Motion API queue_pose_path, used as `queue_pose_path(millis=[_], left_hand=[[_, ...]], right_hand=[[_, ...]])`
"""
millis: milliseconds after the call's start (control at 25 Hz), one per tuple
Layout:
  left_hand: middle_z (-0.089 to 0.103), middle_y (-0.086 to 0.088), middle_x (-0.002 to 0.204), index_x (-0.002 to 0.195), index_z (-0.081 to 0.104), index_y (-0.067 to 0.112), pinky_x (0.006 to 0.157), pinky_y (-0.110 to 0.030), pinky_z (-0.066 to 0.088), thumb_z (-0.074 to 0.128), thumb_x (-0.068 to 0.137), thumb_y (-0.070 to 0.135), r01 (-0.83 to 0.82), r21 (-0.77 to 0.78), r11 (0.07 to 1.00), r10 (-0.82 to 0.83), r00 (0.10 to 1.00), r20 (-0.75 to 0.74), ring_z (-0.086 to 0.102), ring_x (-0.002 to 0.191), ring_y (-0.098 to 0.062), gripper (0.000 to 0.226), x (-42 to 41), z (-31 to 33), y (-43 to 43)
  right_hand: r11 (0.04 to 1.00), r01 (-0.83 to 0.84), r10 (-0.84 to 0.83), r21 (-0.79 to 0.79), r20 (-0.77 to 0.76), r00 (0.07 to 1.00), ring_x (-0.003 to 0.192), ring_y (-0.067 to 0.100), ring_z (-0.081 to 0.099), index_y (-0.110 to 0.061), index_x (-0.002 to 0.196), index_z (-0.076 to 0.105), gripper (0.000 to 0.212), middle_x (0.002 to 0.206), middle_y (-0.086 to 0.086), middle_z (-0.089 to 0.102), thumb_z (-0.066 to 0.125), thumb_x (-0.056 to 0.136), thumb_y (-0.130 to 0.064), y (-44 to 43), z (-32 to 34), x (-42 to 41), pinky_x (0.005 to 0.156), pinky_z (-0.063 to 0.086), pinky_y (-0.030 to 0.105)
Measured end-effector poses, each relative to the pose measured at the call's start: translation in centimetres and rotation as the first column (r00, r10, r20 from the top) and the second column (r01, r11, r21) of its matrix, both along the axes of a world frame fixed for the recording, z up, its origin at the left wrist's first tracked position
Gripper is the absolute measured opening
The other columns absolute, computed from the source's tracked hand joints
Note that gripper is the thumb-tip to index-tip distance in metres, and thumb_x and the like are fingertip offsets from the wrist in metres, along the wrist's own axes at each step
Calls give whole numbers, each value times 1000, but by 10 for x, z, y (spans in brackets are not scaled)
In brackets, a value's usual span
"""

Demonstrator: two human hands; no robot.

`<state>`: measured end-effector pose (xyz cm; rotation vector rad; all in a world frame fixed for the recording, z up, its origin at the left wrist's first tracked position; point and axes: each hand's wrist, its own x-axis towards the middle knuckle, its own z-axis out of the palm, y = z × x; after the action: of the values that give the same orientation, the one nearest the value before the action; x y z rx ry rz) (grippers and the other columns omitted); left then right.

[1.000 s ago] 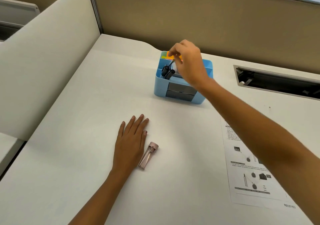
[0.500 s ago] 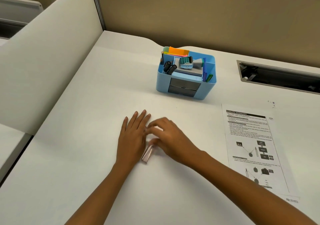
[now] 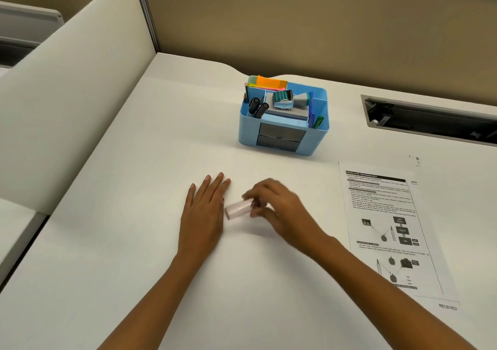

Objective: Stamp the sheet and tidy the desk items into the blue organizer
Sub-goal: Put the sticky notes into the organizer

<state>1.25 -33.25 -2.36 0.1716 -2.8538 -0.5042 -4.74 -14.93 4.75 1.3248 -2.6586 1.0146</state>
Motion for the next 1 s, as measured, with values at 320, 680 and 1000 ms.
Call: queue_pose_path(millis=[320, 680, 1000], left_hand=[[33, 9, 151, 142, 37, 26, 117, -39, 14, 24, 98, 22, -21, 38, 999, 21, 1000, -9, 22, 142, -12, 47, 1, 2, 2], [33, 10, 151, 142, 38, 26, 117, -38, 14, 25, 98, 21, -33, 38, 999, 33, 999, -4, 23, 142, -12, 46, 1, 3, 2], [33, 10, 151, 142, 37, 27, 117, -38, 14, 25, 98, 21, -39, 16, 999, 39, 999, 13, 22, 142, -11, 46, 0, 2, 2]], right_hand=[[818, 445, -565, -364, -362, 742, 91, 21, 55, -3, 111, 62, 27, 104, 16, 57, 58, 86, 4, 19, 79, -116, 81, 36, 4], [768, 608, -530, 204, -331, 781, 100, 33, 53, 2, 104, 63, 20, 109, 21, 58, 62, 84, 2, 28, 90, -243, 73, 38, 29], [720, 486, -469, 496, -168, 867, 97, 29, 60, -7, 98, 67, 18, 106, 16, 66, 66, 88, -22, 25, 78, -264, 74, 50, 34]])
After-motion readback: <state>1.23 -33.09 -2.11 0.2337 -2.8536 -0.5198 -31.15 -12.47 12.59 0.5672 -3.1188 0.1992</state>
